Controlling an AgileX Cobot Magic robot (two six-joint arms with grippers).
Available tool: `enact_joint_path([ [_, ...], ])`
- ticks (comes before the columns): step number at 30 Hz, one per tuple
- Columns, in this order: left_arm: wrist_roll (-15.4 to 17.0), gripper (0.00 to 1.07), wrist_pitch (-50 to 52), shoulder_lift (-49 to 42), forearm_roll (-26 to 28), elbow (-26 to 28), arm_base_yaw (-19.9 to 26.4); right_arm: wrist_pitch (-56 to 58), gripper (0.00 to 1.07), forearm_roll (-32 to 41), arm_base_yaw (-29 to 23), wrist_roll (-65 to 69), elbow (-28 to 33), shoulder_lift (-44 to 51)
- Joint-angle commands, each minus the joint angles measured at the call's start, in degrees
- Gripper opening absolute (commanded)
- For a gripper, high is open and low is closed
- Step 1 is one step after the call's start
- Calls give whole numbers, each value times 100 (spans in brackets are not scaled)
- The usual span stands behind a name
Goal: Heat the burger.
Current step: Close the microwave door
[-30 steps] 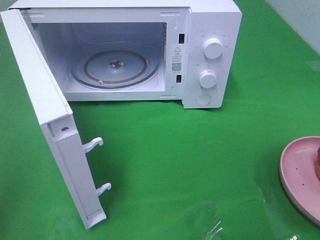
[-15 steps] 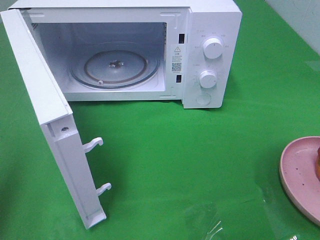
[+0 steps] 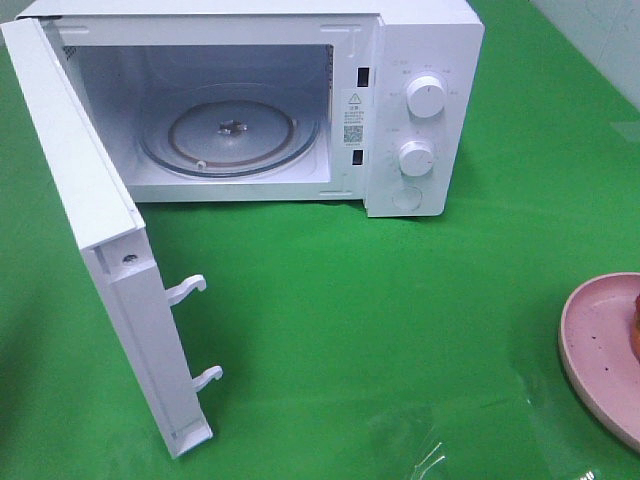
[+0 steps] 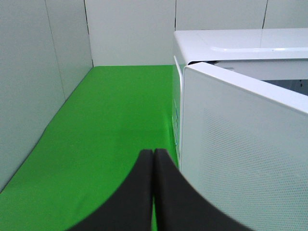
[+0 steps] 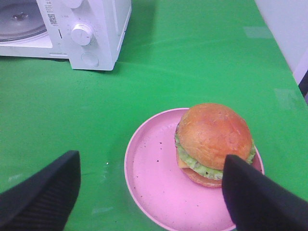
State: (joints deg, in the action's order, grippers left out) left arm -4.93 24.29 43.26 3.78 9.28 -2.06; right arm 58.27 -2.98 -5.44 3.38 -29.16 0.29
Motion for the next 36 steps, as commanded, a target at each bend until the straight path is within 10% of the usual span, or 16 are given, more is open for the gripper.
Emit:
enact_joint_path([
  [1, 92, 0, 613, 521, -166, -11, 11, -86, 76, -23, 29, 17, 11, 138],
  [20, 1570, 0, 2498, 3037, -2332, 201, 6, -86, 76, -23, 29, 17, 11, 138],
  [36, 1427, 0, 3134, 4326, -2120, 636, -877, -86, 76, -11, 29, 0, 11, 138],
])
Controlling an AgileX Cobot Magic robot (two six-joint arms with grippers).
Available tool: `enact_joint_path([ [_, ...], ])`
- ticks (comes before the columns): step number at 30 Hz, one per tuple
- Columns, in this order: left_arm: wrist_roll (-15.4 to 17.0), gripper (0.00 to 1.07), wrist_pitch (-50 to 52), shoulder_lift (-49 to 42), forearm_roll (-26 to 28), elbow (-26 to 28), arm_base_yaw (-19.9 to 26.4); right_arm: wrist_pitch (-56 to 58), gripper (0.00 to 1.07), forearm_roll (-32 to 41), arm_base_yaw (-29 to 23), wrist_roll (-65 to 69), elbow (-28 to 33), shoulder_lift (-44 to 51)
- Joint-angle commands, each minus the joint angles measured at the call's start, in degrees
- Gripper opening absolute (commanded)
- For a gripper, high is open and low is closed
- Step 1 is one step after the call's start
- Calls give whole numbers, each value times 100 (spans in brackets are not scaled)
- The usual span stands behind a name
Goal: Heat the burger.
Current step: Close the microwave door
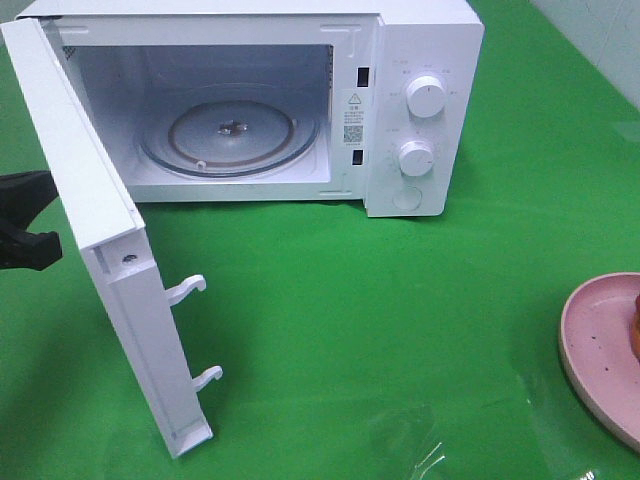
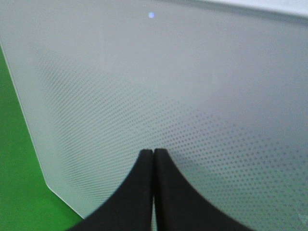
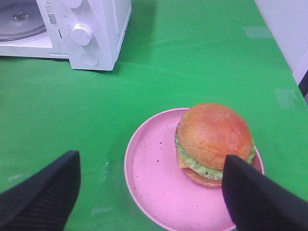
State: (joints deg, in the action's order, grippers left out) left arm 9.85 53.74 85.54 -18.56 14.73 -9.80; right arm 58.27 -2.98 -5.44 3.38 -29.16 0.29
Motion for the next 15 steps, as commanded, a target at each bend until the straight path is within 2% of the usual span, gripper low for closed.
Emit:
enact_joint_path([
  [1, -52, 0, 189, 97, 115, 92, -103, -86, 76, -11, 29, 0, 11, 138],
  [4, -80, 0, 338, 344, 229, 235, -367, -86, 76, -11, 29, 0, 11, 138],
  [7, -298, 0, 350, 584, 584, 401, -699, -86, 76, -11, 29, 0, 11, 138],
  [15, -470, 0, 350, 1026, 1054, 791, -1238, -86, 76, -11, 29, 0, 11, 138],
])
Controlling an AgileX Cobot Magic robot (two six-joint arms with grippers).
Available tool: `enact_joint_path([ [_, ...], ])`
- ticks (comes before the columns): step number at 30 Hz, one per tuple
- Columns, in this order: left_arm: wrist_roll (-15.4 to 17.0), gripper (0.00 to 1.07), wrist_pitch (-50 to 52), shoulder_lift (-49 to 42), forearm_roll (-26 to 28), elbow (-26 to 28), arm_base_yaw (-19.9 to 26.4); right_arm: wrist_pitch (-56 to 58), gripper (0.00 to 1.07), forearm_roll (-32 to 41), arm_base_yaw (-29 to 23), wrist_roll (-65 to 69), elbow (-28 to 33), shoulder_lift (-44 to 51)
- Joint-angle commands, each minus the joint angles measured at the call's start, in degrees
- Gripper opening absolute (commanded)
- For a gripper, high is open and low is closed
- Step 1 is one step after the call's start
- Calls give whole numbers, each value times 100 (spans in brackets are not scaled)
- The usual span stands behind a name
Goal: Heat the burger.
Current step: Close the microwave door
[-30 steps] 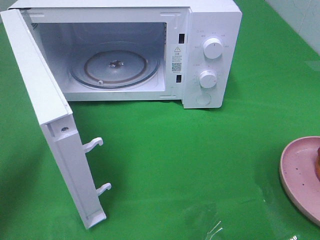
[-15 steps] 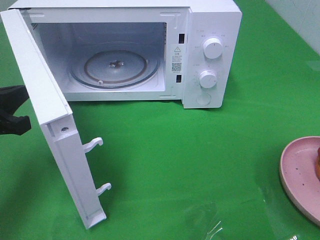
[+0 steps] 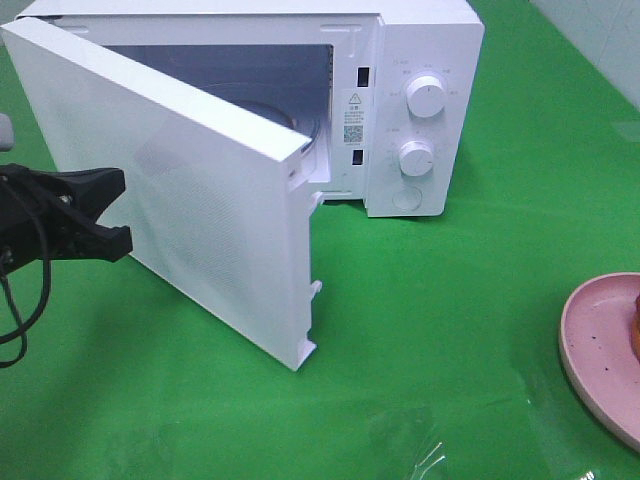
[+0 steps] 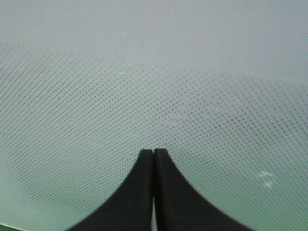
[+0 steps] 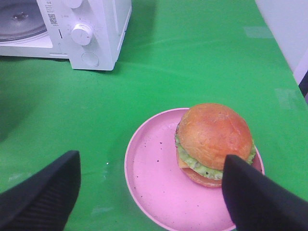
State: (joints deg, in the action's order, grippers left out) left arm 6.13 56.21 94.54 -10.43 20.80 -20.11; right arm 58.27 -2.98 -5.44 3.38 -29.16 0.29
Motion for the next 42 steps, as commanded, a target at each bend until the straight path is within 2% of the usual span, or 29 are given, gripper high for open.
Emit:
enact_joint_path([
  [1, -120, 0, 97, 172, 338, 229, -292, -86, 76, -11, 29, 0, 11, 138],
  [4, -138, 0, 74, 384, 699, 476, -573, -86, 76, -11, 29, 0, 11, 138],
  [9, -138, 0, 46, 533, 842, 705, -733, -86, 76, -11, 29, 0, 11, 138],
  [11, -138, 0, -109, 728, 905, 1043, -877, -86, 76, -11, 29, 0, 11, 138],
  [18, -155, 0, -430, 968, 1249, 1656, -1071, -86, 76, -11, 29, -11, 11, 138],
  [42, -178, 0, -1026, 1982, 1547, 3575, -1089, -86, 76, -6, 29, -17, 11, 138],
])
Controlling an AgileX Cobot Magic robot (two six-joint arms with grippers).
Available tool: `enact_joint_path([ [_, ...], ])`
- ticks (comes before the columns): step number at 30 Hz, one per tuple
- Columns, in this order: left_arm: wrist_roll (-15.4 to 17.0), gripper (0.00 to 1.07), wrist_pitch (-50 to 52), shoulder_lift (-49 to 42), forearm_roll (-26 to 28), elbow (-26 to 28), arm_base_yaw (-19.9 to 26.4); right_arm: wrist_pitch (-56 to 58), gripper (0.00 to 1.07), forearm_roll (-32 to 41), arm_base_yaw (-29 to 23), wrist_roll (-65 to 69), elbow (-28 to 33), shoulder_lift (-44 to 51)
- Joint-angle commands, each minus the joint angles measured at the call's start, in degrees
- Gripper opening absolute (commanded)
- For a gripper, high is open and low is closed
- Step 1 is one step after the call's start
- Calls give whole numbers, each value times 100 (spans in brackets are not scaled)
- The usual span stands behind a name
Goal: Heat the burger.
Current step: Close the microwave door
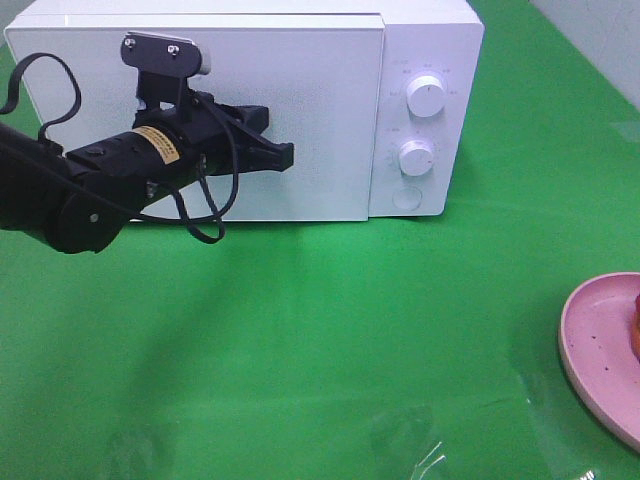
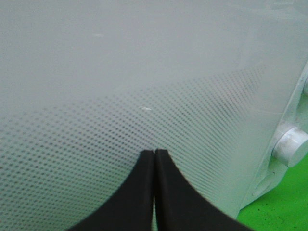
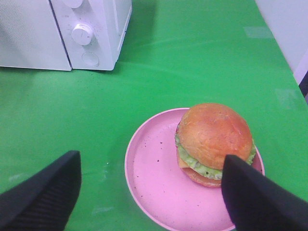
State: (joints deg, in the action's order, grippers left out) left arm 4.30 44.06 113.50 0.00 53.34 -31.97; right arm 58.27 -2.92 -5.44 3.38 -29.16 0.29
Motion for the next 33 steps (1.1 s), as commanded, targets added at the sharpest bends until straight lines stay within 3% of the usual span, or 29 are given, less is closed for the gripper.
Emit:
enact_joint_path([
  [1, 6, 0, 189, 86, 504, 321, 97, -86, 76, -11, 29, -17, 11, 138],
  [14, -17, 0, 69, 315, 705, 607, 149, -86, 76, -11, 29, -17, 11, 138],
  [21, -17, 0, -487, -29, 607, 361, -109, -86, 76, -11, 29, -17, 11, 138],
  [24, -17, 0, -722, -344, 607, -6, -321, -86, 76, -11, 29, -17, 11, 138],
  [28, -17, 7, -934, -556, 584, -281, -493, -86, 76, -11, 29, -17, 11, 138],
  [29, -17, 25, -1066, -688, 453, -481, -573, -86, 76, -11, 29, -17, 11, 138],
  [30, -17, 56, -1180, -808, 321, -699, -636, -86, 76, -11, 29, -17, 11, 138],
  [31, -17, 56, -1180, -808, 321, -699, -636, -86, 76, -11, 29, -17, 11, 138],
  [32, 0, 87, -1369, -934, 332, -865, -688, -86, 76, -11, 29, -17, 11, 138],
  [33, 0, 87, -1369, -934, 332, -865, -688, -86, 76, -11, 29, -17, 11, 138],
])
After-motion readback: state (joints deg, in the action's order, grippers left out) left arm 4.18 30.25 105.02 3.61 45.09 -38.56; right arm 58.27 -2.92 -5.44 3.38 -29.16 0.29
